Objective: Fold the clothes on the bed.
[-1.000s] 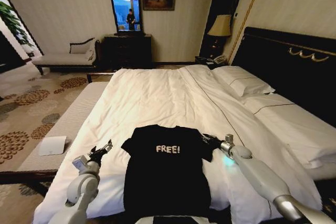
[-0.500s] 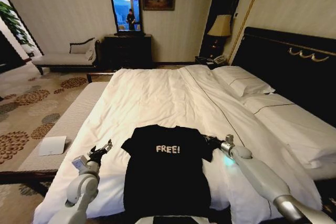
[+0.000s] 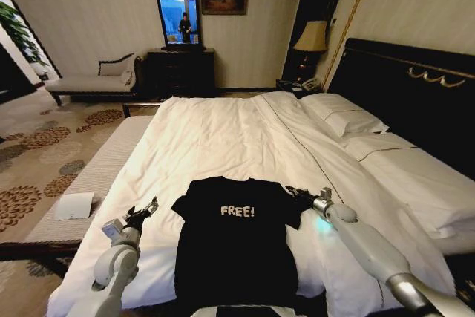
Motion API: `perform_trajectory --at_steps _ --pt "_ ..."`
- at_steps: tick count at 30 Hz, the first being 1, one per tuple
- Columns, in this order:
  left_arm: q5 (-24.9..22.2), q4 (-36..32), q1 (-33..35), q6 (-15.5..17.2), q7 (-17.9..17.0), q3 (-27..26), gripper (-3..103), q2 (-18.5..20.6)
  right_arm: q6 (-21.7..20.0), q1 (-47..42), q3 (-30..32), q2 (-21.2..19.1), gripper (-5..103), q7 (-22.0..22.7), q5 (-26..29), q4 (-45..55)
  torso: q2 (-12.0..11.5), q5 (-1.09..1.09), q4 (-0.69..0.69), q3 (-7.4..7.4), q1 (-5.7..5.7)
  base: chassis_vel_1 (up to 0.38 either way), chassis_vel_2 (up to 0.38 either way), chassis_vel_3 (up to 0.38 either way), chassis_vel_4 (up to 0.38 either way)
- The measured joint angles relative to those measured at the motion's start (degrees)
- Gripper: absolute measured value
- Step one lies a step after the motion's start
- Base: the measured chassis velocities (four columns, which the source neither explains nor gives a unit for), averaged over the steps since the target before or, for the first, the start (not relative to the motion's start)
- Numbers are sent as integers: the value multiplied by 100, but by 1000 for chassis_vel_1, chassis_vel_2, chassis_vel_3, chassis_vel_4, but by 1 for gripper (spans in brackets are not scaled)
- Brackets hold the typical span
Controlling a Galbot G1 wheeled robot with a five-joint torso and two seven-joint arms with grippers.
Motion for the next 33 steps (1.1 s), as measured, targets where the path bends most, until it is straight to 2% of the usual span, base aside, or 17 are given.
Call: perform_trajectory --at_steps 2,5,7,9,11,12,15,17,18,19,21,24,25,28,29,30,33 --pt "-1 10 -5 -1 0 4 100 1 0 -21 5 2 0 39 0 13 0 0 0 0 0 0 0 0 0" --pt "-34 46 -31 -5 14 12 100 24 45 -203 130 48 -3 533 208 262 0 1 0 0 0 0 0 0 0" --pt "-49 62 -44 -6 23 14 100 37 130 -286 227 70 2 687 430 417 0 1 -1 0 0 0 0 0 0" --pt "-158 90 -63 -9 137 15 100 89 401 -481 477 92 13 1132 934 838 0 2 0 0 0 0 0 0 0" --pt "-328 97 -49 23 459 57 100 166 932 -717 795 102 18 1911 1227 1322 0 0 2 0 0 0 0 0 0" --pt "-328 97 -49 23 459 57 100 166 932 -717 795 102 18 1911 1227 1322 0 0 2 0 0 0 0 0 0" --pt "-971 123 -75 286 852 285 100 188 1565 -1202 1546 130 35 2779 940 1892 1 -2 1 0 0 0 0 0 0" --pt "-1066 150 -108 327 852 343 100 165 1645 -1291 1663 139 35 2893 830 1959 1 -2 0 -1 0 0 0 0 0" --pt "-1130 229 -182 373 844 459 100 103 1796 -1493 1893 163 45 3112 601 2107 0 0 -3 0 -1 0 0 0 0" --pt "-982 292 -222 351 868 593 100 66 1886 -1657 2095 199 50 3256 448 2234 1 2 -1 -1 -1 0 0 0 0" --pt "-736 324 -208 305 945 719 100 53 1943 -1834 2291 260 50 3382 347 2381 0 1 -2 -1 -1 0 0 0 0" --pt "114 321 -32 78 1277 993 100 46 1961 -2330 2858 510 68 3732 262 2860 0 0 -1 0 -1 0 0 0 0" --pt "114 321 -32 78 1277 993 100 46 1961 -2330 2858 510 68 3732 262 2860 0 0 -1 0 -1 0 0 0 0" --pt "544 373 129 -113 1303 1069 100 -10 1896 -2776 3482 1130 83 4034 229 3383 1 0 -1 -1 -2 0 0 0 0" --pt "544 373 129 -113 1303 1069 100 -10 1896 -2776 3482 1130 83 4034 229 3383 1 0 -1 -1 -2 0 0 0 0" --pt "649 414 179 -165 1299 1069 100 -17 1872 -2866 3645 1405 83 4155 223 3528 2 1 -2 -1 -2 0 0 0 0" --pt "643 488 236 -209 1297 1033 100 -17 1831 -3009 3980 2041 97 4377 161 3819 1 2 1 -1 -1 0 0 0 0"
